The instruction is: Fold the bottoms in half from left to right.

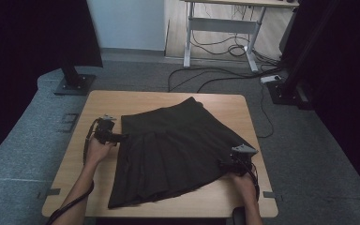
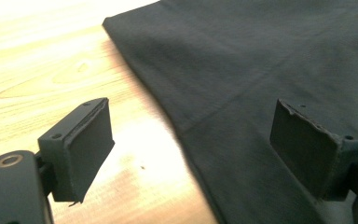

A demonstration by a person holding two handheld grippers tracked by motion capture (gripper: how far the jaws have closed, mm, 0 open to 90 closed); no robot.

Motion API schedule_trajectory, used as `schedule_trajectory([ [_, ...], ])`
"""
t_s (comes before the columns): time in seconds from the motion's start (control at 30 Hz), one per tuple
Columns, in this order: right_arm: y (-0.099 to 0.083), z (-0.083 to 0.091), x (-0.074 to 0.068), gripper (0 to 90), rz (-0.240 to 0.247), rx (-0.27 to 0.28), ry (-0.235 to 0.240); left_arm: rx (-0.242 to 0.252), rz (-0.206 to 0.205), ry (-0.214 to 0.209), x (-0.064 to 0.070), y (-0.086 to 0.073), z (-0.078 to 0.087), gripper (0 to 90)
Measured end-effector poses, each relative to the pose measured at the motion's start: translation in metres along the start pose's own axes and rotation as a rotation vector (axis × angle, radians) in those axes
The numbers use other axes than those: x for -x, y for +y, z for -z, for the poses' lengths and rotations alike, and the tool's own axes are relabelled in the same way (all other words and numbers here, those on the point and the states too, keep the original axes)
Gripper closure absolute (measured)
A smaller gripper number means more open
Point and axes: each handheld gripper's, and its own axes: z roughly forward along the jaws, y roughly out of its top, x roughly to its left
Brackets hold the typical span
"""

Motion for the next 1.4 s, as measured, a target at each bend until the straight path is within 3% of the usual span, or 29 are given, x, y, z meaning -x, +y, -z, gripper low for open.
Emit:
schedule_trajectory([
  [0.17,0.000,0.000,0.000,13.4,0.003,-0.001,-0.001,-0.006,0.031,0.012,-0.007,-0.004,-0.017,12.6],
  [0.23,0.000,0.000,0.000,13.4,0.003,0.000,-0.001,-0.024,0.016,0.027,-0.007,-0.006,-0.024,12.4],
  [0.33,0.000,0.000,0.000,13.4,0.002,0.000,-0.002,0.030,0.026,0.013,-0.010,-0.015,-0.030,8.5],
  [0.83,0.003,0.003,0.001,13.4,0.000,-0.015,0.004,0.032,0.020,0.018,-0.010,-0.015,-0.030,7.4],
  [0.97,0.007,0.015,-0.005,13.4,0.008,-0.002,0.030,0.031,0.020,0.021,-0.009,-0.015,-0.030,7.4],
  [1.13,0.019,0.025,-0.029,13.1,0.066,-0.032,0.131,0.032,0.021,0.024,-0.009,-0.015,-0.030,7.7],
  [1.27,0.027,0.024,-0.056,13.0,0.127,-0.051,0.196,0.032,0.022,0.027,-0.009,-0.015,-0.030,7.9],
  [1.3,0.027,0.024,-0.056,13.0,0.127,-0.051,0.196,0.032,0.022,0.028,-0.009,-0.015,-0.030,7.9],
  [1.33,0.032,0.022,-0.073,12.9,0.163,-0.058,0.243,0.032,0.022,0.029,-0.009,-0.016,-0.030,8.0],
  [1.4,0.035,0.021,-0.086,12.9,0.184,-0.061,0.277,0.031,0.022,0.030,-0.009,-0.016,-0.030,8.0],
])
